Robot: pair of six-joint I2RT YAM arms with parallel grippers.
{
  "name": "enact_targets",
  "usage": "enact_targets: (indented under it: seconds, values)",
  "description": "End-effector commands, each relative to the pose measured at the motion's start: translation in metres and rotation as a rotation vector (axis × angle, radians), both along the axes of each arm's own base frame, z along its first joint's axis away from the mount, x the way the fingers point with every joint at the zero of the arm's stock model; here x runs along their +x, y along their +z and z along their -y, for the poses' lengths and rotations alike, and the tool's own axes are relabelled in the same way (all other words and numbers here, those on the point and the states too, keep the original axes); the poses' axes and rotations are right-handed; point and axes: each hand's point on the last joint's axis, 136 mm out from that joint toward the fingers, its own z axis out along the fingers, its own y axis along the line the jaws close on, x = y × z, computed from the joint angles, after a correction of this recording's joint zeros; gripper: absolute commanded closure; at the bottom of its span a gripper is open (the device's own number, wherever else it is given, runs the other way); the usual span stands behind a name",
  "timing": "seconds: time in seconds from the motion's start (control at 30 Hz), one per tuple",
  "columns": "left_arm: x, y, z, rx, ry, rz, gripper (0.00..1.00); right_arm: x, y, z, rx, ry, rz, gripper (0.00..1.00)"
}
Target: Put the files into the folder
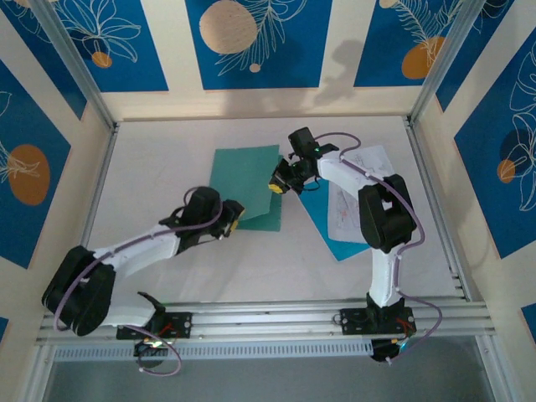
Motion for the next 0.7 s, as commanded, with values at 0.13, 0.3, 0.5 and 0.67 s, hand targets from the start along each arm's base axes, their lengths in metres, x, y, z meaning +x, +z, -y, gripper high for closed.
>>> enact_targets:
  seconds: [0.13, 0.3, 0.5, 0.67]
  values:
    - [-0.011, 0.040, 0.007, 0.518, -0.590, 0.144, 0.51, -0.006, 0.031, 0.001, -0.016, 0.012, -0.002, 1.00]
    - [-0.003, 0.055, 0.041, 0.783, -0.875, 0.262, 0.49, -0.007, 0.039, -0.001, -0.023, 0.030, -0.017, 1.00]
    - [0.011, 0.046, 0.058, 1.021, -0.962, 0.279, 0.47, -0.005, 0.050, -0.006, 0.009, 0.033, -0.026, 1.00]
    - [0.030, 0.045, 0.054, 1.199, -0.928, 0.281, 0.47, -0.005, 0.055, -0.009, 0.029, 0.040, -0.031, 1.00]
